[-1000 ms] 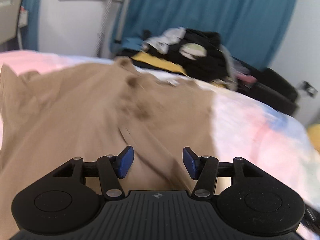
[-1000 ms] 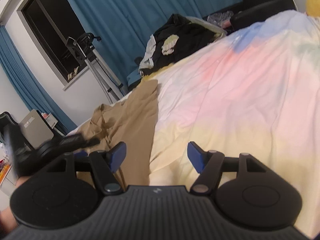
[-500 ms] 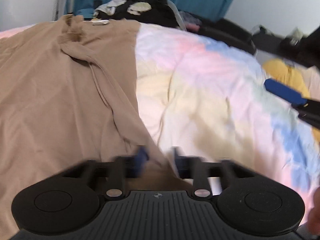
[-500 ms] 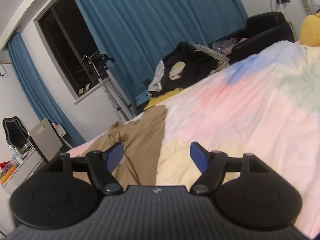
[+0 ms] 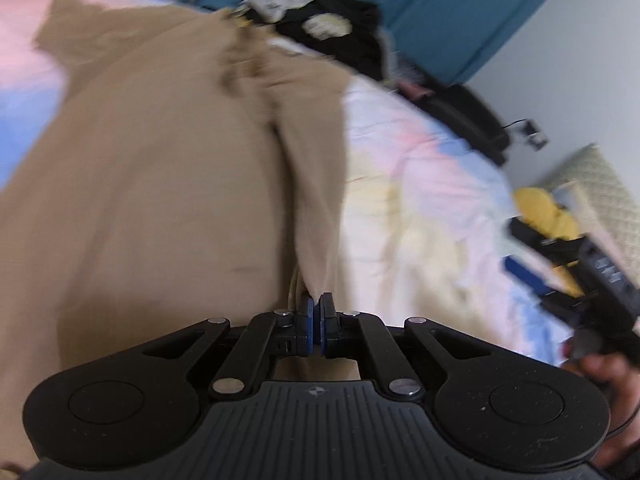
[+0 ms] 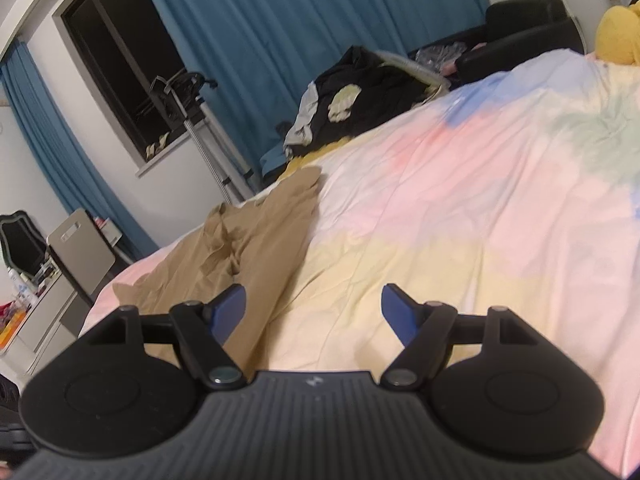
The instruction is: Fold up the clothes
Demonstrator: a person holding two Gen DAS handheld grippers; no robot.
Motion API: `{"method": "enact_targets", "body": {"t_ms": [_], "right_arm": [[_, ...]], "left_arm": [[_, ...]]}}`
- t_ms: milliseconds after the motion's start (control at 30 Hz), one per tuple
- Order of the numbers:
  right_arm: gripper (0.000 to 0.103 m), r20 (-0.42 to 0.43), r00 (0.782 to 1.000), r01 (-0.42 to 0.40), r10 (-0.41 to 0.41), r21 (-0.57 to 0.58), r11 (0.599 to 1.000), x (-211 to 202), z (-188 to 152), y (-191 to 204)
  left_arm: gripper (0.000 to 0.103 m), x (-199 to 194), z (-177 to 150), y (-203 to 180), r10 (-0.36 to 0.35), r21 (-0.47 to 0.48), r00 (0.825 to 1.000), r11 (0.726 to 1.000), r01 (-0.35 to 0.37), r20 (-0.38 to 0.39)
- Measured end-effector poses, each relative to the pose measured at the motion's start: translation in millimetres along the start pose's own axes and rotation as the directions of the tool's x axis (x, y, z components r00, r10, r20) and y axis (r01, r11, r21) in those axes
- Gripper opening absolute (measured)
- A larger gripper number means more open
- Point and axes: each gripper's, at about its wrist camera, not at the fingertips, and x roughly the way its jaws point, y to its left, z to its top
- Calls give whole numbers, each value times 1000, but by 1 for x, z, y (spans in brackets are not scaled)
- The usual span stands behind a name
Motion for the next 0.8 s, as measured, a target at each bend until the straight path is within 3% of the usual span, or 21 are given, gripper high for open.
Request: {"method": "enact_targets", "body": {"t_ms": [133,233,300,400,500,667,700,733,767,800], "right_arm": [[77,-57,998,-21,20,-19,1000,11,-7,9],[80,-150,987,-70,66,-27,997,23,-16,14],[80,-217,970,-113,110,-1,994,32,-24,15],[80,-321,935,-149,150,29,988,41,-37,19],[80,-418,898,-151,136,-2,989,46,-46,28],[79,-591,801,-168,98,-65,984,51,-58,47],[75,-612,787,-173,75,-103,979,49,-61,53],[57,-631,774,-179,51,-141,974,47,-63,59],[20,-641,767,-186,35,-170,968,42,-64,64],[7,-645,764,-194,24,-195,962,37,-64,69]], "left_arm": [[7,6,-1,19,-12,-106,1000,994,10,-11],[11,4,-4,15,-16,-89,1000,996,17,3],[22,1,-7,13,-21,-80,1000,997,22,11],[25,0,-13,15,-20,-70,1000,997,21,16],[25,7,-14,18,-39,-77,999,996,39,0],[25,11,-16,23,-68,-60,998,996,67,-3],[25,11,-17,24,-75,-58,997,995,75,-2],[25,11,-17,25,-84,-58,996,995,84,0],[25,11,-17,26,-94,-57,996,994,93,1],[25,10,-17,25,-107,-55,994,993,107,6]]}}
